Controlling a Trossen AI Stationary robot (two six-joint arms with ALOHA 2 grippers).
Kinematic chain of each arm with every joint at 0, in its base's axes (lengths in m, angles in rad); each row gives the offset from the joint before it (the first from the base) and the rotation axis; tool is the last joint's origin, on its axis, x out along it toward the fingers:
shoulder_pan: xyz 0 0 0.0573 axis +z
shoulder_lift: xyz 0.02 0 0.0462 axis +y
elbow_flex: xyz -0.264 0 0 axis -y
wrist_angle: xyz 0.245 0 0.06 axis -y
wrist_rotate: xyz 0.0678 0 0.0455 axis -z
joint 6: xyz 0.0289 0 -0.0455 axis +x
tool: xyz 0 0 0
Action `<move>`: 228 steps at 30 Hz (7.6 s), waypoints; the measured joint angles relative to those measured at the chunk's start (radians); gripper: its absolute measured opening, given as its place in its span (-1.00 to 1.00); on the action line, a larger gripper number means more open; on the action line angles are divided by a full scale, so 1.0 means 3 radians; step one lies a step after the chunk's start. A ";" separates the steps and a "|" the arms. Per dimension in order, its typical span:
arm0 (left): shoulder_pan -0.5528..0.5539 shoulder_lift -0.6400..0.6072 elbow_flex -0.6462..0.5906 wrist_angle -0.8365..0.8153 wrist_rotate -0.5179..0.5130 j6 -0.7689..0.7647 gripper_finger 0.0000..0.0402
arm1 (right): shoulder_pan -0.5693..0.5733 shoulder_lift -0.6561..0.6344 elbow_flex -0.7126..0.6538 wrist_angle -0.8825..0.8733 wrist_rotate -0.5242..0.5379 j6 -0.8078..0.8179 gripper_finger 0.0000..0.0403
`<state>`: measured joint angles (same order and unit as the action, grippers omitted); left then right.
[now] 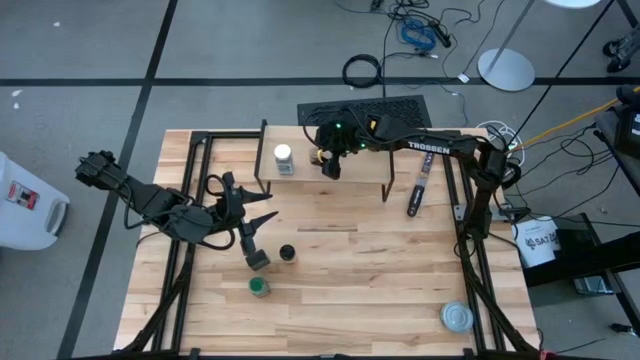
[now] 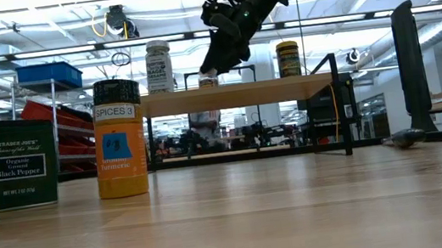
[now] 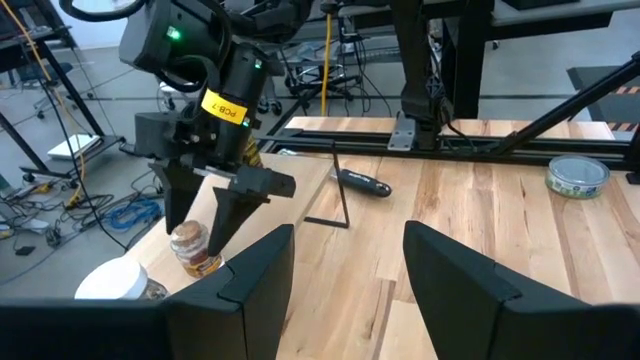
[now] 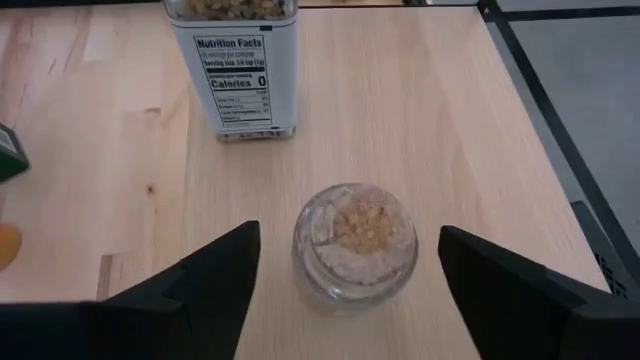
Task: Shelf spices
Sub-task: Remove the light brown seasoning bottle from the shelf, then remove the white seasoning bottle from the shelf
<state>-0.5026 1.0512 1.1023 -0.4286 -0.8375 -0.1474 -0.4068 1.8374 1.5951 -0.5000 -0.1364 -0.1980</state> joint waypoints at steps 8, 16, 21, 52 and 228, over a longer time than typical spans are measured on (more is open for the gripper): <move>0.0000 0.0000 0.0000 0.0001 0.0000 -0.0001 -0.01 | 0.0000 0.0000 0.0000 -0.0015 0.0002 0.0078 0.04; 0.0000 0.0000 0.0000 0.0001 0.0000 -0.0003 -0.01 | 0.0001 0.0000 0.0000 -0.0024 0.0009 0.0100 -0.25; 0.0000 0.0000 0.0000 0.0001 0.0000 -0.0004 -0.01 | 0.0020 0.0000 0.0001 -0.0033 0.0009 0.0100 -0.22; 0.0000 0.0001 0.0000 -0.0024 0.0001 -0.0005 -0.01 | 0.0713 -0.0396 -0.0001 -0.0740 -0.0181 0.0400 -0.21; 0.3291 0.0432 0.0000 -0.0267 0.2974 0.1152 0.81 | 0.2142 -0.0716 -0.1167 -0.0658 0.1141 0.0856 0.08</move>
<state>0.4846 1.1807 1.1023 -0.5086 0.0547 0.1983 0.2357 1.6226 1.2449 -0.6975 0.2058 0.0589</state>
